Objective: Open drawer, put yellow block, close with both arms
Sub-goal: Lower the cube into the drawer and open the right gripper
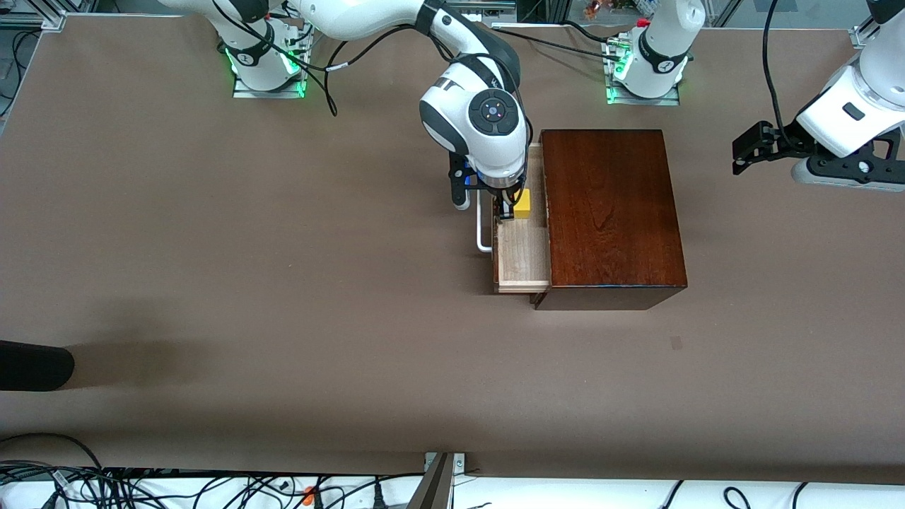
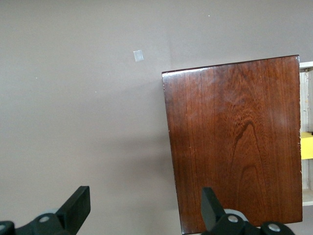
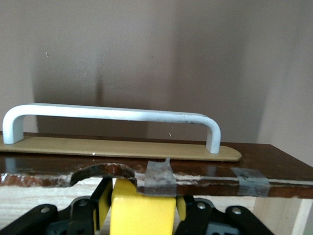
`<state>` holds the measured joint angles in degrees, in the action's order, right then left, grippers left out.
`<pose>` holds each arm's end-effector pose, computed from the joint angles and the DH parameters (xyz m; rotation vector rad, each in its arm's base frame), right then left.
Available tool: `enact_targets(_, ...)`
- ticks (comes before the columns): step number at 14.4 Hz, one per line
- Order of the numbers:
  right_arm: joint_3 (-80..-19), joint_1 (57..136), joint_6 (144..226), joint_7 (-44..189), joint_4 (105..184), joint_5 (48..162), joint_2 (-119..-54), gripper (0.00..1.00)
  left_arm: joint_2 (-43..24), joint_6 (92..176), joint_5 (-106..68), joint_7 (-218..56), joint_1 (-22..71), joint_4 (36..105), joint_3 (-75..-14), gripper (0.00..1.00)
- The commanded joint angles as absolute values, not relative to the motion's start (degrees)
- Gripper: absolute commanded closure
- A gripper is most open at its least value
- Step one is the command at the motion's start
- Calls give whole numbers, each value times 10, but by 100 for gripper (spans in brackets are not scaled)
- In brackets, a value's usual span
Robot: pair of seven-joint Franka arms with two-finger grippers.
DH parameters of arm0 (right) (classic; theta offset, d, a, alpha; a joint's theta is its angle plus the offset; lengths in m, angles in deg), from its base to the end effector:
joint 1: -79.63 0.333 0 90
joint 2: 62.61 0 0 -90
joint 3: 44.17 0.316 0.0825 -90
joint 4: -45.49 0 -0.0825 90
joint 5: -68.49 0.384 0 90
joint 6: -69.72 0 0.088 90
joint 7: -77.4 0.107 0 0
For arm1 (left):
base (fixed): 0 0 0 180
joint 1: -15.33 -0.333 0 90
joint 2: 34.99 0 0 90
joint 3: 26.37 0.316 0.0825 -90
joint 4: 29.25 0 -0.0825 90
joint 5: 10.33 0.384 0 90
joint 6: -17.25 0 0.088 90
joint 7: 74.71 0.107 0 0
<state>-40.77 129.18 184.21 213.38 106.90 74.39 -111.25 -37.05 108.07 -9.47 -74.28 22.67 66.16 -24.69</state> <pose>0.4753 0.6145 0.3271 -2.2327 2.1011 0.2224 0.5400 -0.0516 0.6009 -3.1204 0.1669 0.0680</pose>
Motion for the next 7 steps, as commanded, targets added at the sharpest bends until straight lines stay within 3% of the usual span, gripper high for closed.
enact_targets(1, -410, 1289, 1833, 2143, 1049, 741, -1124, 0, -372, 1067, -108, -734, 226, 651, -250, 0)
enact_targets(7, -400, 1229, 1726, 2133, 1004, 781, -1041, 0, -356, 1059, -131, -735, 223, 645, -249, 0)
